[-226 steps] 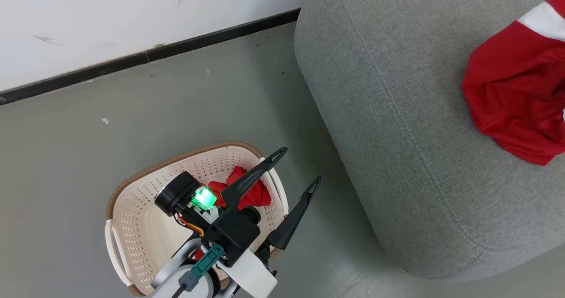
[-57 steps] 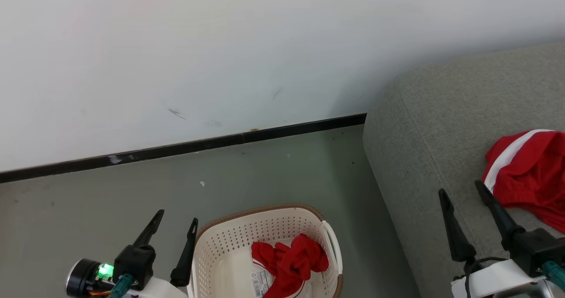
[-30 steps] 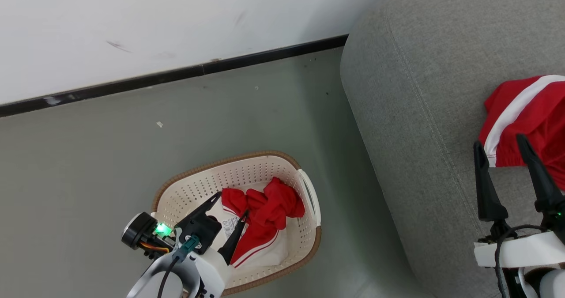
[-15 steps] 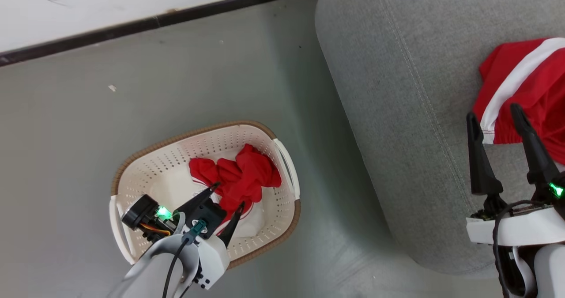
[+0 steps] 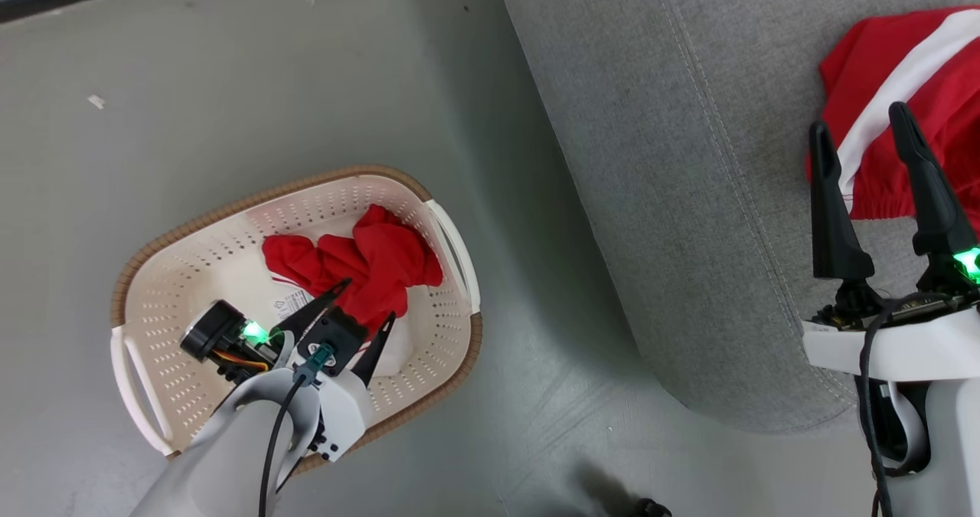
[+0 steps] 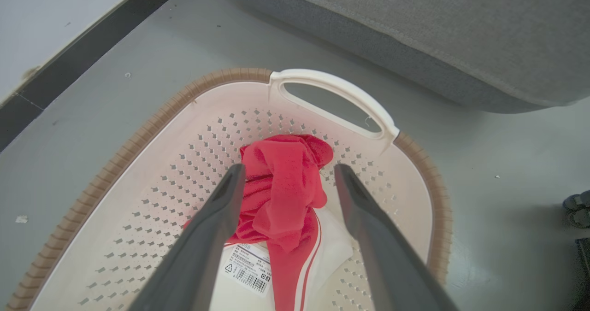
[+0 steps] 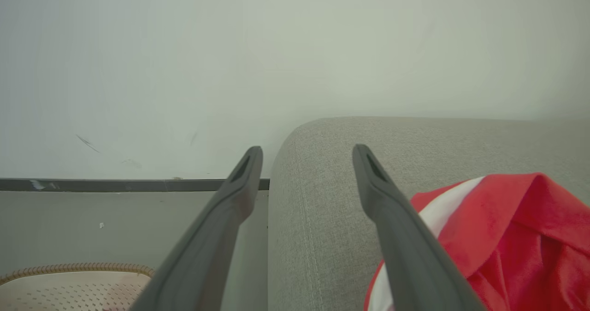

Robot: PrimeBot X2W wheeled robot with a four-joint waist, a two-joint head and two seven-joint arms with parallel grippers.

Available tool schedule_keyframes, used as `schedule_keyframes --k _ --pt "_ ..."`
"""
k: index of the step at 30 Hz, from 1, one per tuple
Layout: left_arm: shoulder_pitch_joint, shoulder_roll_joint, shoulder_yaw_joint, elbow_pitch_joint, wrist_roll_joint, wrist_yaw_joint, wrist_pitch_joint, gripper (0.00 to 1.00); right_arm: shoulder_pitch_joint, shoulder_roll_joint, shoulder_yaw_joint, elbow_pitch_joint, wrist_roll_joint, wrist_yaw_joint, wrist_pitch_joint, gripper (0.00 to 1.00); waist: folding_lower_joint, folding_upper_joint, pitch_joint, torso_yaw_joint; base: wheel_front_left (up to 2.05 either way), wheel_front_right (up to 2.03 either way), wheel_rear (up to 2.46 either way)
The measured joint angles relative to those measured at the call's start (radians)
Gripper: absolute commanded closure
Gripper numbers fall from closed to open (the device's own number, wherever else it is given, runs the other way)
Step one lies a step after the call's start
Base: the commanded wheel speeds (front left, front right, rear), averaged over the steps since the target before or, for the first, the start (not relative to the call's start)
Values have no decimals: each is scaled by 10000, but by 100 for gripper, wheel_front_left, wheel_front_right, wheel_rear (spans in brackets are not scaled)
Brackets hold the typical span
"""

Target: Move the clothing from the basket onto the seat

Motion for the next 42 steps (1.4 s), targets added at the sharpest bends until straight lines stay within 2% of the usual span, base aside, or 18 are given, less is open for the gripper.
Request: schedule_keyframes --k 19,20,21,22,24,25,31,42 --pt "-808 309 184 1011 188 190 -178 0 -1230 -4 403 242 548 0 0 0 0 0 1341 -803 0 0 0" --pt "-820 313 201 1060 188 228 -249 12 -1293 -4 403 240 593 0 0 0 0 0 1390 -834 0 0 0" --pt "-862 320 219 1112 184 261 -249 38 -1332 -4 405 249 625 0 0 0 0 0 1438 -864 0 0 0" --pt "-927 336 245 1154 165 261 -253 56 -1380 -4 412 272 644 0 0 0 1 0 1481 -891 0 0 0" --pt "-1018 370 299 1162 157 261 -288 80 -1496 -4 424 278 696 0 0 0 0 0 1562 -939 0 0 0" --pt "-1049 380 332 1170 153 263 -347 100 -1523 -4 431 290 704 0 0 0 0 0 1599 -961 0 0 0" --pt "-1145 366 474 1218 46 286 -514 100 -1890 -4 431 428 708 0 0 0 0 0 1618 -991 0 0 0" --pt "-864 393 1271 723 -669 648 -688 100 -2199 -4 412 677 685 0 0 0 0 0 1376 -799 0 0 0"
